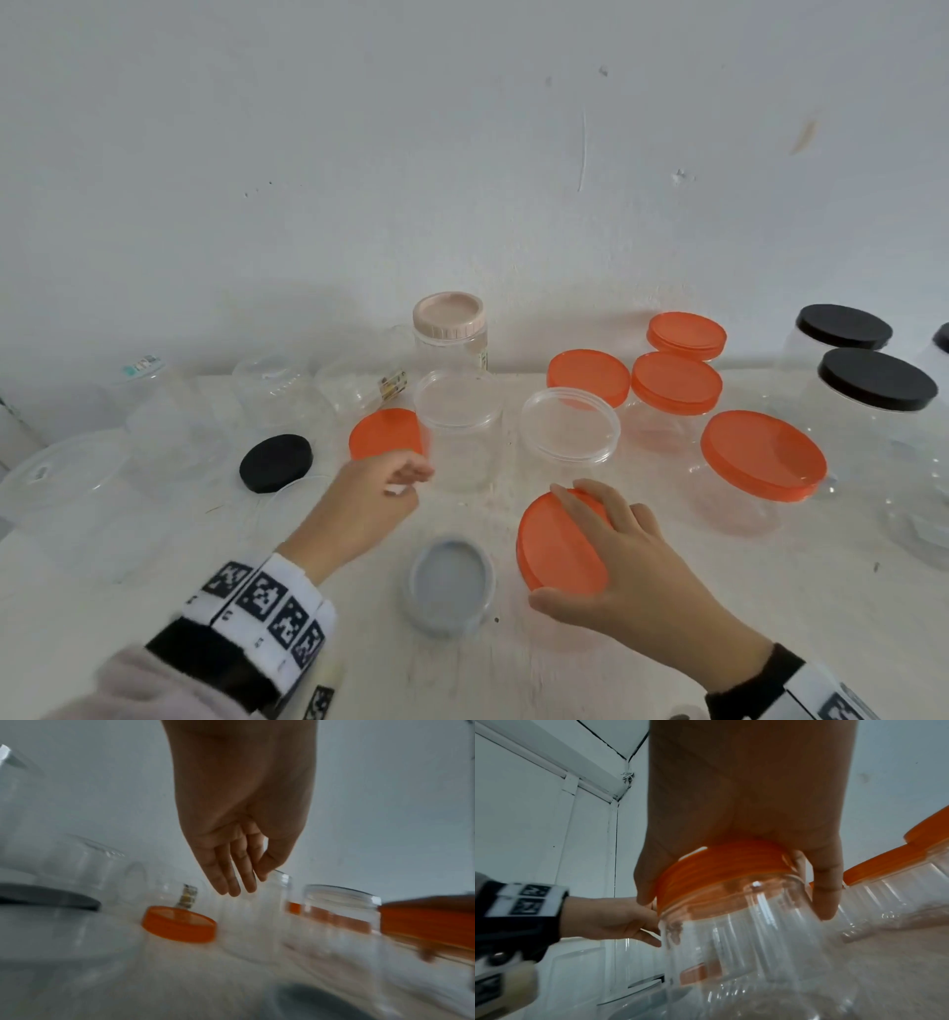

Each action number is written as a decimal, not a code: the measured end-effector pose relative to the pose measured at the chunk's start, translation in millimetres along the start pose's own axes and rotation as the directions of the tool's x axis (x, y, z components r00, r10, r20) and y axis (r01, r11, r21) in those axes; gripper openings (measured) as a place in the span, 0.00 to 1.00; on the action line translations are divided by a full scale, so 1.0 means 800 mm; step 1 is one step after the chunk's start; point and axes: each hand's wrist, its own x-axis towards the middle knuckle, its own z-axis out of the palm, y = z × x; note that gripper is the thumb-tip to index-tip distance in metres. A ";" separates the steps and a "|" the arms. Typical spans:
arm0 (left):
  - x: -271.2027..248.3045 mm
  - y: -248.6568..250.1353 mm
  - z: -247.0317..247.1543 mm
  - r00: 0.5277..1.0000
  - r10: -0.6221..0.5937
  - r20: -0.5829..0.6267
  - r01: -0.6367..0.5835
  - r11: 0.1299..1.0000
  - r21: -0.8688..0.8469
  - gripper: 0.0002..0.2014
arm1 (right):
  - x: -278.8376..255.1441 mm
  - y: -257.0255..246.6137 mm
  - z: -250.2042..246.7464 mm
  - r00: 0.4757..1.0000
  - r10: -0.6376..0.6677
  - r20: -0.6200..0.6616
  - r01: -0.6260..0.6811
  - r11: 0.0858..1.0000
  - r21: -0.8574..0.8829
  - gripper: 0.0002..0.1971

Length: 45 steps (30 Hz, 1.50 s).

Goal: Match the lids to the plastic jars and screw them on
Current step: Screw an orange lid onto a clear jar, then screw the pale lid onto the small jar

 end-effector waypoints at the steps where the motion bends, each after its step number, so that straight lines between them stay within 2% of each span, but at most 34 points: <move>1: 0.014 -0.006 -0.017 0.996 -0.016 -0.083 0.018 1.000 0.025 0.19 | 0.000 0.000 0.001 1.000 0.003 -0.005 -0.003 1.000 0.004 0.52; 4: 0.058 -0.024 -0.059 0.956 -0.045 -0.288 0.076 0.993 0.096 0.11 | -0.002 -0.002 0.005 1.000 0.016 -0.016 -0.016 1.000 0.017 0.52; 6: 0.088 -0.038 -0.078 0.934 -0.065 -0.350 0.131 0.977 0.169 0.10 | -0.003 -0.002 0.005 1.000 0.026 -0.013 -0.026 0.999 0.030 0.52; 8: 0.117 -0.048 -0.089 0.937 -0.087 -0.338 0.183 0.948 0.262 0.18 | -0.004 -0.001 0.004 0.999 0.033 -0.006 -0.033 0.999 0.044 0.53; 12: 0.164 -0.054 -0.099 0.961 -0.171 -0.218 0.254 0.860 0.442 0.32 | -0.008 0.006 -0.001 0.998 0.054 -0.019 -0.051 0.992 0.114 0.56; 16: 0.184 -0.058 -0.097 0.939 -0.319 -0.130 0.331 0.733 0.594 0.35 | -0.009 0.027 -0.016 0.991 0.123 -0.058 -0.114 0.985 0.129 0.57; 19: 0.187 -0.067 -0.089 0.925 -0.359 -0.126 0.349 0.667 0.658 0.39 | -0.008 0.046 -0.029 0.975 0.192 -0.114 -0.175 0.974 0.145 0.56; 25: 0.189 -0.068 -0.082 0.913 -0.354 -0.205 0.392 0.612 0.687 0.43 | 0.005 0.068 -0.042 0.939 0.275 -0.207 -0.246 0.957 0.153 0.54; 27: 0.186 -0.064 -0.081 0.905 -0.358 -0.231 0.415 0.619 0.666 0.44 | 0.011 0.071 -0.042 0.928 0.290 -0.232 -0.260 0.954 0.151 0.53; 31: 0.174 -0.057 -0.082 0.913 -0.317 -0.256 0.407 0.697 0.590 0.45 | 0.021 0.074 -0.040 0.913 0.311 -0.264 -0.286 0.949 0.130 0.51; 34: 0.162 -0.053 -0.088 0.920 -0.257 -0.297 0.387 0.723 0.572 0.46 | 0.028 0.076 -0.041 0.914 0.301 -0.271 -0.285 0.953 0.099 0.51; 37: 0.144 -0.050 -0.098 0.905 -0.235 -0.354 0.400 0.752 0.524 0.44 | 0.033 0.076 -0.044 0.919 0.294 -0.264 -0.282 0.956 0.083 0.50; 39: 0.129 -0.051 -0.107 0.880 -0.257 -0.400 0.427 0.798 0.426 0.43 | 0.034 0.075 -0.047 0.922 0.292 -0.252 -0.283 0.956 0.074 0.50; 42: 0.100 -0.050 -0.117 0.831 -0.303 -0.467 0.427 0.885 0.185 0.44 | 0.032 0.069 -0.050 0.928 0.276 -0.252 -0.277 0.960 0.031 0.47; 45: 0.068 -0.055 -0.123 0.783 -0.414 -0.464 0.450 0.892 -0.036 0.49 | 0.030 0.056 -0.049 0.935 0.212 -0.284 -0.229 0.973 -0.027 0.42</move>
